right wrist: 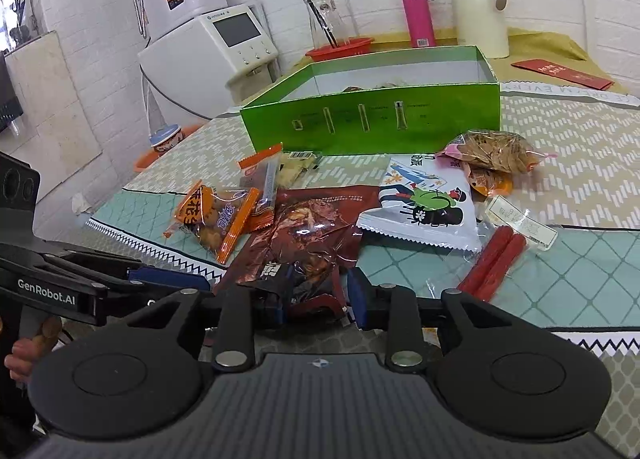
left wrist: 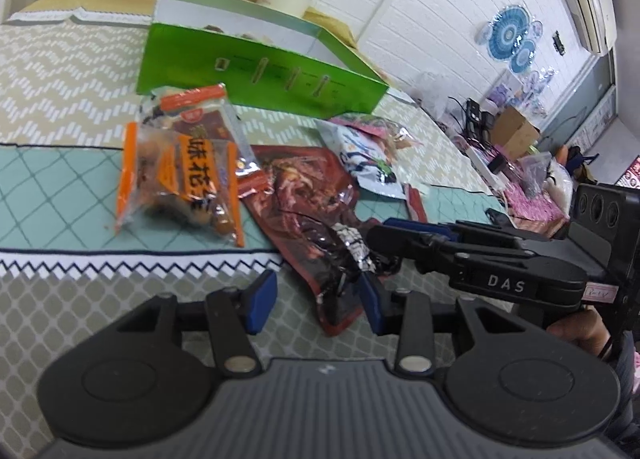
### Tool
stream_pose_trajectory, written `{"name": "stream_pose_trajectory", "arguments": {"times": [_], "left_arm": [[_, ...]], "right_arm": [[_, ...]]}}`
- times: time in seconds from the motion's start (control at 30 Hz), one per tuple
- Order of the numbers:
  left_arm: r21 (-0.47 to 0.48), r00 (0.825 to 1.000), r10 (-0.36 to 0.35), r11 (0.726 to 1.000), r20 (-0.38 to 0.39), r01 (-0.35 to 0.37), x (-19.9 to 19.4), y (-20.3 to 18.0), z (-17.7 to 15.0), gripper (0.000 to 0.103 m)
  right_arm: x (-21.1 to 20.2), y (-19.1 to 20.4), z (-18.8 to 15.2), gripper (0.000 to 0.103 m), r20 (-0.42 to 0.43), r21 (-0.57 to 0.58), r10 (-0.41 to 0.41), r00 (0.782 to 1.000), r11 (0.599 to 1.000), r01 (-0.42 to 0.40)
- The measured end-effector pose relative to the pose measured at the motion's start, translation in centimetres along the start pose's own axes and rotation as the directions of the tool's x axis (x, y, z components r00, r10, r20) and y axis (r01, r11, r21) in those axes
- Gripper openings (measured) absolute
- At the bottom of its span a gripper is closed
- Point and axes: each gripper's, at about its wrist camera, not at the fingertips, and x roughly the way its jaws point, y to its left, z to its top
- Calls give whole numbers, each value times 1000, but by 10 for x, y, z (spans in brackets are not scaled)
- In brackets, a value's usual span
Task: Organize snacks
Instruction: 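Grasp the large brown jerky bag with the left gripper, then lift the brown jerky bag toward the green box with the left gripper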
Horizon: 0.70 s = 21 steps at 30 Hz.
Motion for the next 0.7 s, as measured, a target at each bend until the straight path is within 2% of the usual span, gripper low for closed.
{"name": "stream_pose_trajectory", "arguments": {"times": [0.03, 0.17, 0.3, 0.37, 0.4, 0.47, 0.5, 0.53, 0.57, 0.6, 0.7], "left_arm": [[-8, 1000, -20, 1000, -10, 19, 3, 1, 0, 25], [-39, 999, -45, 998, -2, 45, 8, 3, 1, 22], [-43, 999, -39, 998, 18, 40, 11, 2, 2, 21], [-57, 999, -42, 997, 28, 43, 12, 5, 3, 36], [-73, 998, -49, 996, 30, 51, 14, 6, 4, 37], [-55, 999, -38, 998, 39, 40, 16, 3, 7, 29], [-44, 999, -16, 999, 47, 18, 17, 0, 7, 28], [-31, 999, -1, 1000, 52, 3, 19, -3, 7, 26], [-33, 999, -7, 999, 54, 9, 20, -4, 8, 22], [-45, 998, -27, 999, 50, 29, 20, -3, 8, 12], [-34, 997, -35, 999, 69, 37, 13, -7, 9, 11]], "right_arm": [[1, 1, -1, 55, -4, -6, -1, 1000, 1000, 1], [2, -2, -3, 54, 3, 14, 11, 1000, 1000, -11], [3, -10, -4, 53, 7, 70, 30, 1000, 997, -31], [2, -11, -4, 53, 3, 78, 31, 1000, 996, -32], [2, -11, -5, 53, 3, 85, 33, 999, 996, -33], [4, -10, -5, 53, 6, 90, 33, 999, 995, -34], [5, -9, -4, 52, 10, 80, 31, 999, 996, -32], [6, -6, -4, 48, 11, 69, 21, 1000, 997, -21], [6, -4, -3, 34, 11, 54, -1, 1000, 999, 1], [7, 1, -4, 28, 17, 21, -43, 999, 999, 42], [3, 7, -7, 25, 39, -1, -47, 998, 999, 47]]}}
